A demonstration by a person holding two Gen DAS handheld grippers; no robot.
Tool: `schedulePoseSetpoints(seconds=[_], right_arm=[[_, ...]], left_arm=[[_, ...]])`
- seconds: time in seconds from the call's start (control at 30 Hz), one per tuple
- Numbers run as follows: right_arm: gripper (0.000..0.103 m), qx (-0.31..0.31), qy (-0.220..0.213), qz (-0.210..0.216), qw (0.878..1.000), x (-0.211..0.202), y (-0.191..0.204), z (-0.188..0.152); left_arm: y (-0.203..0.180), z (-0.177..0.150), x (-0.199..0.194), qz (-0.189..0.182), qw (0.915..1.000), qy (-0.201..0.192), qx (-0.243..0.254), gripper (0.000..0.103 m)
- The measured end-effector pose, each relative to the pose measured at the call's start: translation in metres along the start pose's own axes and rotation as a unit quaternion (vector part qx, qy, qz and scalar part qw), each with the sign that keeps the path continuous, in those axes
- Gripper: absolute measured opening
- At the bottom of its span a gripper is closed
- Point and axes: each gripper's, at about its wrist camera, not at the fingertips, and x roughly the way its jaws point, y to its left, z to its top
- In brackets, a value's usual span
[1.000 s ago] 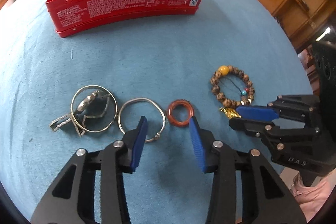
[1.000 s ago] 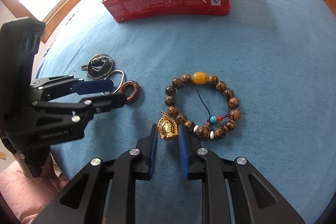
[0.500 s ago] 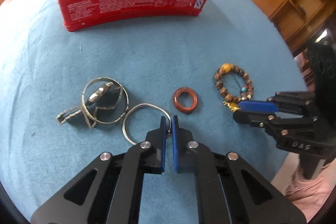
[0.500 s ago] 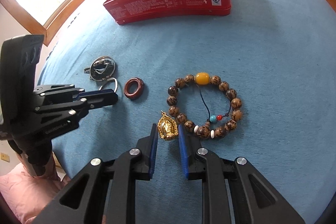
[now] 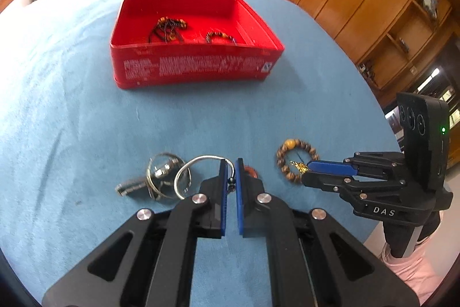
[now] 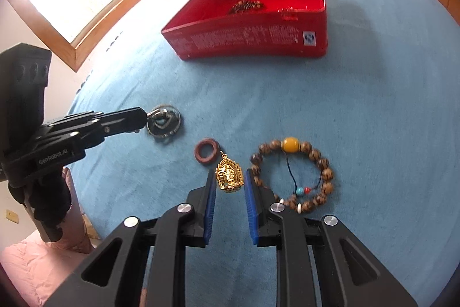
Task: Organize jewelry
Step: 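Carry the bangle and pendant over the red box with both tools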
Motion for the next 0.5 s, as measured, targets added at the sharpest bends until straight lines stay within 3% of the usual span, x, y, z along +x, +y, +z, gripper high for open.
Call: schedulePoseSetpoints(seconds=[0.27, 0.5], right_arm=[[0.019, 0.001, -0.034, 0.01, 0.999, -0.015, 0.002, 0.032], [0.019, -0.002, -0.079, 0.017, 0.997, -0.033, 0.002, 0.087]], left_arm=[[-0.004, 0.032, -0.012, 0.012, 0.9994, -0.031, 0.006, 0.003], [-0.006, 0.083, -0.027, 0.025, 0.9971, -0.071, 0.009, 0.003]])
